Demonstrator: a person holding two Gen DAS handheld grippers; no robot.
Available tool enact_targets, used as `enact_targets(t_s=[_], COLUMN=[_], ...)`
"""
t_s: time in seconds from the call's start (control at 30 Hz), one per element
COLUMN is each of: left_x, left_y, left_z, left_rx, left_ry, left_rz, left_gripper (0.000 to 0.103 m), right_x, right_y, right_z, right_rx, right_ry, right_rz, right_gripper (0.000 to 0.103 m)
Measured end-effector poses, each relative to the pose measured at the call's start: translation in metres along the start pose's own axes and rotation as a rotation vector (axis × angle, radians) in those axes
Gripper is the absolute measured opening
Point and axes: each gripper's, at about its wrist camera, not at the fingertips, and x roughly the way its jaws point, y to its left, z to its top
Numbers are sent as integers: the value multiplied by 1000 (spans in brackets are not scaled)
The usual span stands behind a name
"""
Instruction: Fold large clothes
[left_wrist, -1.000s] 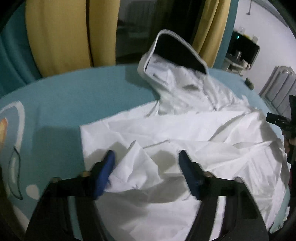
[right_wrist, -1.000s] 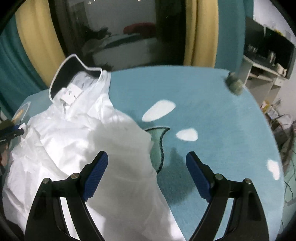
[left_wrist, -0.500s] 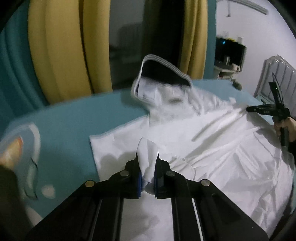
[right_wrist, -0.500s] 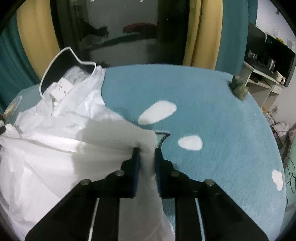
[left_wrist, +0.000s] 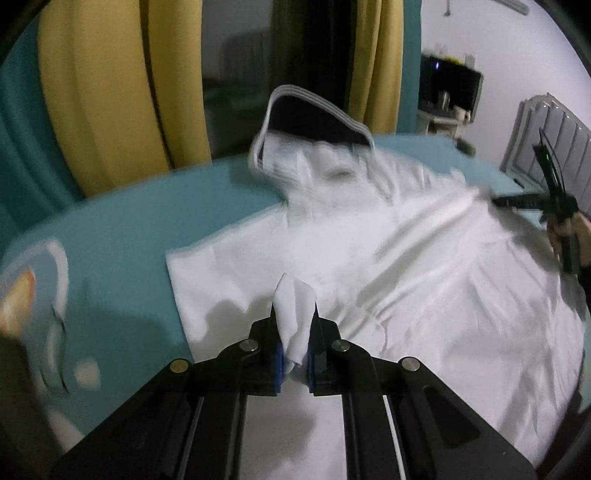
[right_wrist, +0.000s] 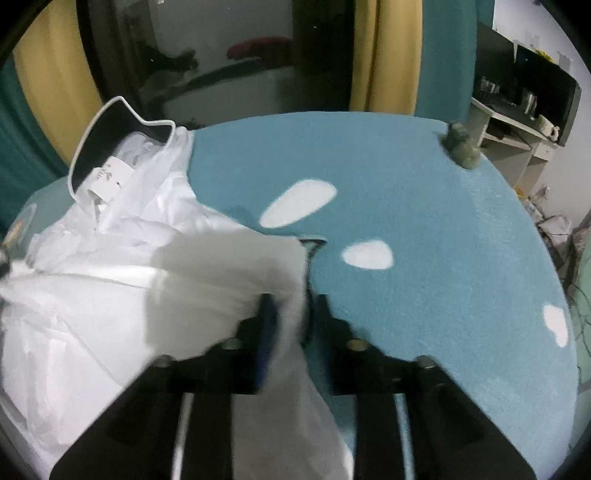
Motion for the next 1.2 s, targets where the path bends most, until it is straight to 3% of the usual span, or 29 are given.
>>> enact_targets(t_s=[0.03,0.07,0.13,0.2,0.27,0.47,0.63,0.67,0.77,0.87,1.07,1.2], left_x=[1,4,5,0,-5,-14,31,31,33,26,-9,4], left_y=[0,0,0,2,7,6,4,0,-17,-22,-24,-16], left_z=[-6,-11,-20,-22,-19,-1,-3,-3,0,11,54,62], left_rx=[-8,-18,-39,-57,-87,-109,-96,-68,31,66,128,132], left_ry=[20,52,92,91,100,80,211,183,170,105,-127,-124], left_rz=[-2,2,-2,-19,-42,-124,-76,-63,-11,22,128,141], left_gripper=[10,11,17,32,39,43,43,43,8,6,5,6], right_x=[0,-1,-3,-7,-12,-19,-19,-19,-20,-20,-20,-20], right_y=[-3,-5,-5,-4,-3,-12,-12,-12,-13,-13,-12,-12], right_z=[-1,-3,-6,-9,-13,-22,-30,-31,-33,-34,-35,-33], right_rx=[13,17,7,-11,-26,-19,-51,-52,-55,-60,-47,-23], right_ry=[9,12,18,20,20,14,6,4,-6,-19,-32,-30], right_rz=[2,7,7,0,-2,-6,-24,-25,-24,-28,-40,-46], right_gripper=[64,68,69,69,69,69,69,69,69,69,69,69])
